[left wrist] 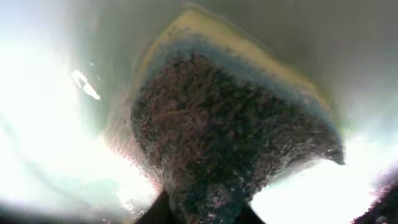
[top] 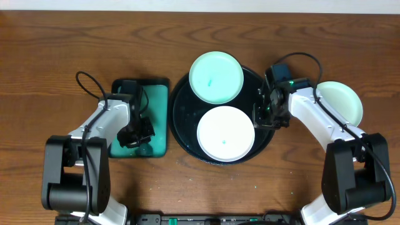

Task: Clean dirty plates on tray and stack at the side
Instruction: 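Lift the sponge with the left gripper and carry it to the white plate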

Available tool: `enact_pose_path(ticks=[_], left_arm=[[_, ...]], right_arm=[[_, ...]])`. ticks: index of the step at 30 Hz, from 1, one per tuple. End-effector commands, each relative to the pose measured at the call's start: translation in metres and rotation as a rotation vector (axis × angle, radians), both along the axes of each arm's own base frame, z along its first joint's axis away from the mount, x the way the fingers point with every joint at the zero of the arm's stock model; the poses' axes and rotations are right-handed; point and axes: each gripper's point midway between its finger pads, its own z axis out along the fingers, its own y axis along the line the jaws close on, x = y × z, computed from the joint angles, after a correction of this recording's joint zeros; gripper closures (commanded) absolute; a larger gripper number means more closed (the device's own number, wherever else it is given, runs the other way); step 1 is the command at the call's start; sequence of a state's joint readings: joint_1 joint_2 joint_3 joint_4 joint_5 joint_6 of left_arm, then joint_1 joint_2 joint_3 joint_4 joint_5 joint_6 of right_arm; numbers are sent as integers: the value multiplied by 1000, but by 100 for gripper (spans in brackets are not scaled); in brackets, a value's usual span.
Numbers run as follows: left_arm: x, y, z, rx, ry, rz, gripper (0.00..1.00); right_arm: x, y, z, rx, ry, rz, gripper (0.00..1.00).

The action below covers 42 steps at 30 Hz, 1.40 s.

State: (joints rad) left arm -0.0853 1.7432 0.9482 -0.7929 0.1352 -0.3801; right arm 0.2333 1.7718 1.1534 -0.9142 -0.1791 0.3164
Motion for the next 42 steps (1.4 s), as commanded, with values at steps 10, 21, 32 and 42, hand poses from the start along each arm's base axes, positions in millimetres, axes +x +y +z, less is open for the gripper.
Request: enact_pose_path(ticks=[10,21,32,42], left_arm=[[44,12,103,77,-86,-61,93],[52,-10,147,24,-232,-104,93],[58,-62,151,-152,-278,-167,93],[45,-170,123,-308,-299,-230,93]], right_arm=[[22,11,5,39,-107,104,71],[8,20,-25,87,-34,182,67],[-11,23,-44,21,28,108,99],[-23,18,-60,8,52,19,99]])
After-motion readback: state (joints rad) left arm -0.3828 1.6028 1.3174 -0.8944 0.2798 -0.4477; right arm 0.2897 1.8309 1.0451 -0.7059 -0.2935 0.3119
